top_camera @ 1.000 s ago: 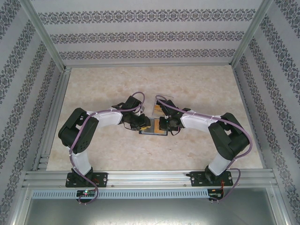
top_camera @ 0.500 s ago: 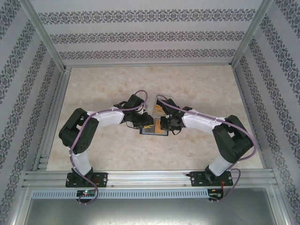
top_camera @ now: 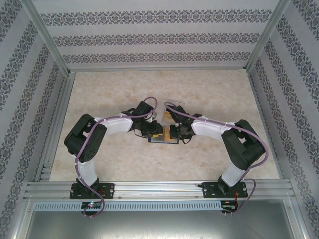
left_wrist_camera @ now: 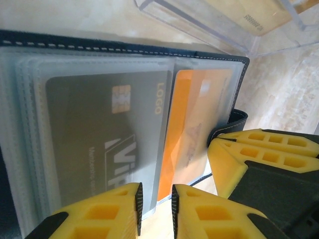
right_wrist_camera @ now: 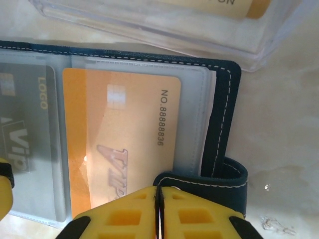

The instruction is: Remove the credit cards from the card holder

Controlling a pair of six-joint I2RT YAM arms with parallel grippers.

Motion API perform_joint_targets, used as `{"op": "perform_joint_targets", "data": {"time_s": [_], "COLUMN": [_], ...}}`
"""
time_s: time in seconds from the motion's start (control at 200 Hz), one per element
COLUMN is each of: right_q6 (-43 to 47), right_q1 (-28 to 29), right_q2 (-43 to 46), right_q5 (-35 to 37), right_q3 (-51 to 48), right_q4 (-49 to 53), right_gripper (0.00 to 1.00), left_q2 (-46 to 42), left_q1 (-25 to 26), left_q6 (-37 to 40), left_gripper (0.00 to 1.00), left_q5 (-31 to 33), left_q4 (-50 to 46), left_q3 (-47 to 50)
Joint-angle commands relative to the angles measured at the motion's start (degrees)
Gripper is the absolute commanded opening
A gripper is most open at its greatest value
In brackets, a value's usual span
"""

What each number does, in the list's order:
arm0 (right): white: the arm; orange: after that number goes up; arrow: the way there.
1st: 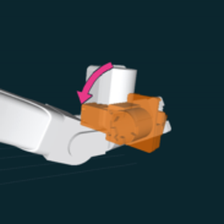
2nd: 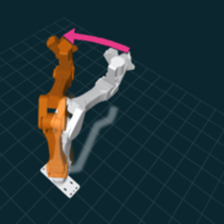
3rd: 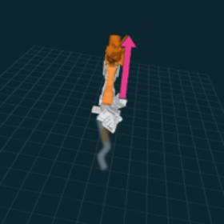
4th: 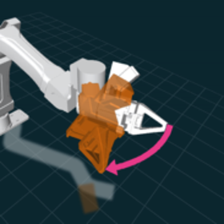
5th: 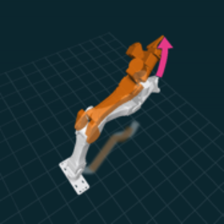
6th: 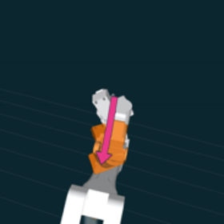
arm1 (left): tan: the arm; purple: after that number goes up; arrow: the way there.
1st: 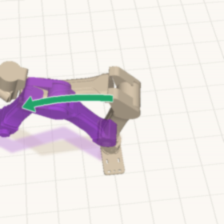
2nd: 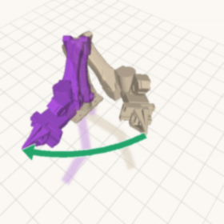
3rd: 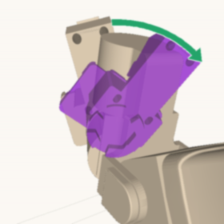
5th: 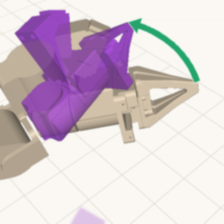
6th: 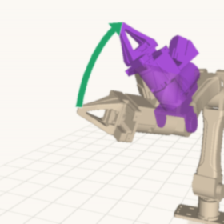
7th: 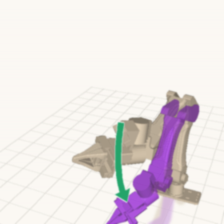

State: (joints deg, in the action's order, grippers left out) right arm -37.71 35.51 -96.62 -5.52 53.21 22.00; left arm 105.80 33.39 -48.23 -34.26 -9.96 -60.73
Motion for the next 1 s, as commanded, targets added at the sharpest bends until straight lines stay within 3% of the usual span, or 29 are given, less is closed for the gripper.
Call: {"op": "perform_joint_targets", "data": {"time_s": [0.0,0.999], "right_q6": [-0.2,-1.4], "right_q1": [0.4,1.6], "right_q2": [-3.0,-3.5], "right_q5": [-0.2,-2.7], "right_q3": [-1.3,-1.6], "right_q4": [0.1,-2.4], "right_gripper": [0.11,0.12], "left_q2": [-0.1,5.0], "left_q1": [0.8,1.8], "left_q6": [0.7,0.9], "left_gripper": [0.25,0.26], "left_q5": [-1.0,0.0], "left_q4": [-0.9,-2.3], "left_q3": [-1.1,-3.0]}}
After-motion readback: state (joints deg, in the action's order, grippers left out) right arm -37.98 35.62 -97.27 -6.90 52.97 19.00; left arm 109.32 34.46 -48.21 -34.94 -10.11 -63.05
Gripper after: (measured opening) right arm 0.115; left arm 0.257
